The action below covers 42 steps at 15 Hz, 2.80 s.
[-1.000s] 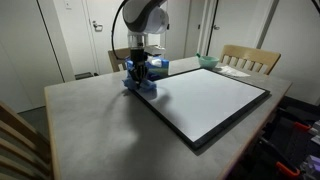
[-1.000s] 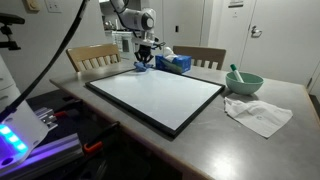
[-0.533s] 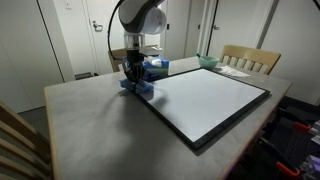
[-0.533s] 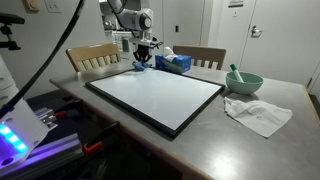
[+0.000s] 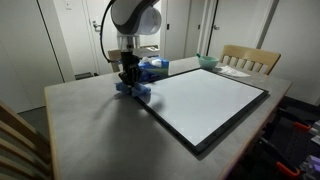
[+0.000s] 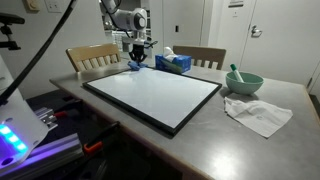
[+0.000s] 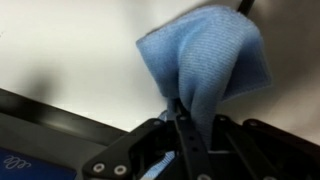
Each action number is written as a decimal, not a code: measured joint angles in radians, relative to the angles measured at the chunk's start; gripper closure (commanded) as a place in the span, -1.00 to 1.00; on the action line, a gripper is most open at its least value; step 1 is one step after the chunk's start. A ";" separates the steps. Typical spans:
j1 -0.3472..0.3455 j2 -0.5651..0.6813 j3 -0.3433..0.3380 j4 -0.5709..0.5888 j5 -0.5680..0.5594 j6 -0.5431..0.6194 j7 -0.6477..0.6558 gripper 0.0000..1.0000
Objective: Wipe the whiteboard with the blue towel
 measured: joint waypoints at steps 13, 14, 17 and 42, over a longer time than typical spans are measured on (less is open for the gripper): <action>0.022 -0.127 -0.008 -0.237 0.000 0.110 0.158 0.92; 0.025 -0.141 -0.008 -0.260 0.000 0.108 0.164 0.92; 0.034 -0.178 -0.003 -0.324 0.002 0.090 0.174 0.92; 0.085 -0.260 -0.022 -0.476 -0.032 0.180 0.308 0.92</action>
